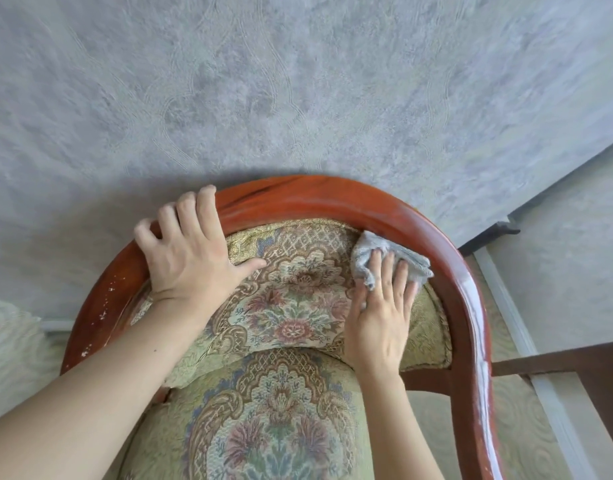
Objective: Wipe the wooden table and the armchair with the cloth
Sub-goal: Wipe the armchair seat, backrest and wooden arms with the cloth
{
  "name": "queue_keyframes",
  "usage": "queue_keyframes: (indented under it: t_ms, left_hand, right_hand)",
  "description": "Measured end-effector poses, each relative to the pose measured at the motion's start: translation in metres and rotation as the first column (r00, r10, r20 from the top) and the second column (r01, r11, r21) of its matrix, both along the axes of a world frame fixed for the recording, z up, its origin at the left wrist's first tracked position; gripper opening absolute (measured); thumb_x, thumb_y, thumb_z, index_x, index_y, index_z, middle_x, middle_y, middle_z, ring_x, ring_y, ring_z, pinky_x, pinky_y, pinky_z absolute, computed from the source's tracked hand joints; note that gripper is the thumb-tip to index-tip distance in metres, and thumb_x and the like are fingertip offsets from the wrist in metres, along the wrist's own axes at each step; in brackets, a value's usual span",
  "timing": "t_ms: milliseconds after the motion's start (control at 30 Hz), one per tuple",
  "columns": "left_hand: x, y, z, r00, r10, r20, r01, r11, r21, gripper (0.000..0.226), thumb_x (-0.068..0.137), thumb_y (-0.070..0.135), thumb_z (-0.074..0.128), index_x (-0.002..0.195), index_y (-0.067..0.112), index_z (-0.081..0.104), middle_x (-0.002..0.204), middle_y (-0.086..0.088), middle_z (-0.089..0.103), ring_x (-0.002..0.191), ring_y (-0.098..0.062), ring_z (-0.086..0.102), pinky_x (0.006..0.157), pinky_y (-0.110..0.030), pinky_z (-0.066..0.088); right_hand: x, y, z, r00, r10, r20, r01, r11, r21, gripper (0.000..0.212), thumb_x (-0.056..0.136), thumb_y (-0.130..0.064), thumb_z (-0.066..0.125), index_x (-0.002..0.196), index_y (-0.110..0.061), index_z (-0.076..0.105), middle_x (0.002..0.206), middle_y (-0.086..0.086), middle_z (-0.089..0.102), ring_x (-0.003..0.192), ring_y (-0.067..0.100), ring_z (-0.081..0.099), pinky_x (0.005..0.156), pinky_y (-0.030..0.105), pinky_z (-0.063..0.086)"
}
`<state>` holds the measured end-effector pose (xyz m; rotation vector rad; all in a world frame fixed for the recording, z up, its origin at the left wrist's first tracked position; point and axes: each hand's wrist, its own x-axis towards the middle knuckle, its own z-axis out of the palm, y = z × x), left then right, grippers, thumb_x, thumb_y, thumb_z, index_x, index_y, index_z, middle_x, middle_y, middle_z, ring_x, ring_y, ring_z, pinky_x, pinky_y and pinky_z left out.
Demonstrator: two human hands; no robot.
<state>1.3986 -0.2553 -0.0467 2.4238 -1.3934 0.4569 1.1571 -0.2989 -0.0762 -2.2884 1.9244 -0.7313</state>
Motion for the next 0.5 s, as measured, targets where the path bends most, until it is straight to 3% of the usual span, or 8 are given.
queue_keyframes:
  t_ms: [100,167,233,300,367,400,433,500]
  left_hand:
    - [0.000,-0.001,0.000,1.000,0.001,0.001,-0.001,1.000,0.004,0.131,0.047,0.087,0.070,0.140,0.002,0.035,0.127,-0.016,0.043,0.102,-0.032,0.041,0.084,-0.049,0.031]
    - [-0.001,0.000,0.000,1.000,-0.003,0.013,0.003,1.000,0.013,0.130,0.048,0.086,0.071,0.141,0.002,0.035,0.127,-0.015,0.044,0.102,-0.032,0.042,0.084,-0.049,0.031]
    - [-0.001,0.000,-0.001,0.999,-0.005,0.045,0.005,1.000,0.005,0.123,0.054,0.083,0.072,0.140,0.003,0.037,0.125,-0.015,0.046,0.100,-0.032,0.042,0.083,-0.049,0.032]
    - [-0.001,0.001,0.000,0.998,-0.002,0.069,0.004,1.000,-0.017,0.116,0.061,0.084,0.068,0.140,0.003,0.039,0.123,-0.014,0.047,0.099,-0.032,0.042,0.083,-0.049,0.032]
    - [-0.001,0.002,0.001,0.998,-0.004,0.064,0.005,1.000,-0.013,0.120,0.061,0.091,0.062,0.139,0.003,0.040,0.124,-0.014,0.048,0.099,-0.032,0.041,0.083,-0.049,0.032]
    - [-0.001,0.002,0.001,0.998,-0.006,0.060,0.006,1.000,-0.006,0.122,0.059,0.093,0.060,0.140,0.003,0.039,0.124,-0.014,0.047,0.099,-0.032,0.041,0.084,-0.049,0.032]
    - [-0.001,0.001,0.001,0.998,-0.003,0.058,0.003,1.000,0.001,0.124,0.057,0.093,0.061,0.140,0.003,0.038,0.124,-0.013,0.046,0.100,-0.031,0.040,0.084,-0.049,0.033]
    - [-0.001,0.001,0.001,0.998,0.020,0.061,-0.021,1.000,0.023,0.127,0.050,0.091,0.064,0.139,0.005,0.038,0.123,-0.011,0.043,0.100,-0.030,0.040,0.085,-0.049,0.035]
  right_hand:
    - [0.031,0.006,0.004,0.960,-0.032,0.278,0.003,0.995,0.101,0.053,0.106,-0.037,0.017,0.158,-0.026,0.014,0.166,-0.004,0.001,0.150,0.013,-0.016,0.125,0.045,-0.002]
    - [0.060,0.013,0.013,0.912,0.059,0.406,-0.131,0.980,0.151,0.052,0.106,-0.040,0.019,0.157,-0.032,0.013,0.164,-0.013,-0.005,0.151,0.009,-0.018,0.125,0.047,0.003]
    - [0.083,0.027,0.024,0.765,0.187,0.616,-0.359,0.918,0.167,0.052,0.106,-0.043,0.025,0.156,-0.031,0.022,0.165,-0.015,0.010,0.153,0.004,-0.003,0.125,0.044,0.012]
    - [0.095,0.037,0.043,0.513,0.061,0.856,-0.433,0.880,0.196,0.063,0.101,-0.058,0.031,0.153,-0.023,0.036,0.155,-0.005,0.041,0.143,0.010,0.035,0.117,0.040,0.029]
    - [0.097,0.038,0.064,0.277,-0.113,0.954,-0.343,0.916,0.208,0.070,0.093,-0.065,0.039,0.148,-0.023,0.045,0.142,0.000,0.056,0.121,0.013,0.056,0.104,0.038,0.043]
    - [0.095,0.034,0.072,0.175,-0.149,0.973,-0.276,0.941,0.194,0.069,0.090,-0.062,0.042,0.147,-0.023,0.047,0.142,-0.002,0.058,0.123,0.011,0.057,0.109,0.040,0.043]
    - [0.095,0.029,0.078,0.121,-0.151,0.981,-0.204,0.963,0.173,0.070,0.088,-0.061,0.044,0.145,-0.021,0.050,0.141,-0.006,0.059,0.128,0.009,0.055,0.114,0.043,0.039]
    - [0.099,0.020,0.088,0.173,-0.054,0.984,-0.098,0.993,0.071,0.065,0.091,-0.057,0.043,0.143,-0.019,0.053,0.141,-0.015,0.057,0.133,0.005,0.050,0.119,0.043,0.033]
